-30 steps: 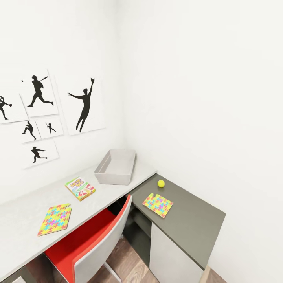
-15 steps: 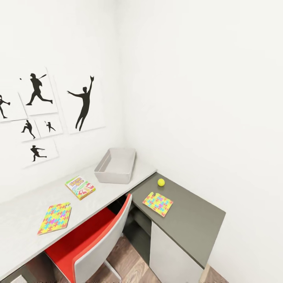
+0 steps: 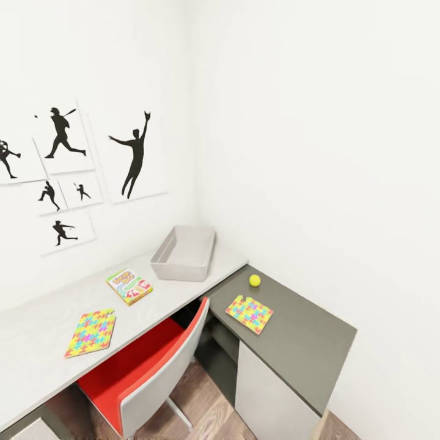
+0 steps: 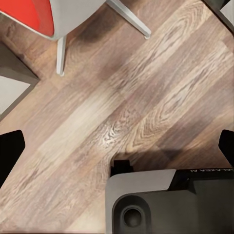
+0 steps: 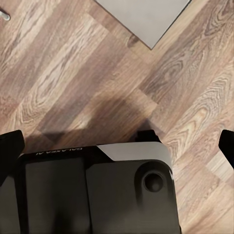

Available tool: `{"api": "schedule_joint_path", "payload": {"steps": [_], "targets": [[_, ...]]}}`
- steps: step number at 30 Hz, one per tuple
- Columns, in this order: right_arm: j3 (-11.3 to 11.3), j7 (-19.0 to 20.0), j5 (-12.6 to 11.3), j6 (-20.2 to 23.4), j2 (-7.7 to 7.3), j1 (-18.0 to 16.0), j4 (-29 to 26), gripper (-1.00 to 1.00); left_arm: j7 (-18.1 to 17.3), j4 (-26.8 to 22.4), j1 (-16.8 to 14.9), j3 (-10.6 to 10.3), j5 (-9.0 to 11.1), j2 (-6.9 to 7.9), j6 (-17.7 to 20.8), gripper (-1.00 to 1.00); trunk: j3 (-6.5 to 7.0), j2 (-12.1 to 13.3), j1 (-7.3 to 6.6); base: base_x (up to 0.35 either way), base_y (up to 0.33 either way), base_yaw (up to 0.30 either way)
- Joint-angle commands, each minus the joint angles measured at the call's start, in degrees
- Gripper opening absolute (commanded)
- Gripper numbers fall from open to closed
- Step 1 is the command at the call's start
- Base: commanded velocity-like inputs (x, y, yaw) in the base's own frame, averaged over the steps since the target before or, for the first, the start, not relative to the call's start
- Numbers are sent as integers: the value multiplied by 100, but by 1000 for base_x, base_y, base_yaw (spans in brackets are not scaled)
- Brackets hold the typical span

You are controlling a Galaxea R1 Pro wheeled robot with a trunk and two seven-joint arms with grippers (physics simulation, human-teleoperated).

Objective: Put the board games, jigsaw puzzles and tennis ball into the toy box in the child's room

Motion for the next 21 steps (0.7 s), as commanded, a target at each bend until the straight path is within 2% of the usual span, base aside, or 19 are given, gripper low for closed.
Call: {"api": "schedule_joint_path", "payload": {"steps": [1,21], "targets": [[-24,-13,-39,26,4,-2,-15,100,-22,-12,-2,4,-3,1,35,100,-22,-14,3,0,0,134],[-24,-13,-39,26,4,2,-15,100,-22,-11,-2,4,-6,1,35,100,-172,-14,3,0,0,185]]}}
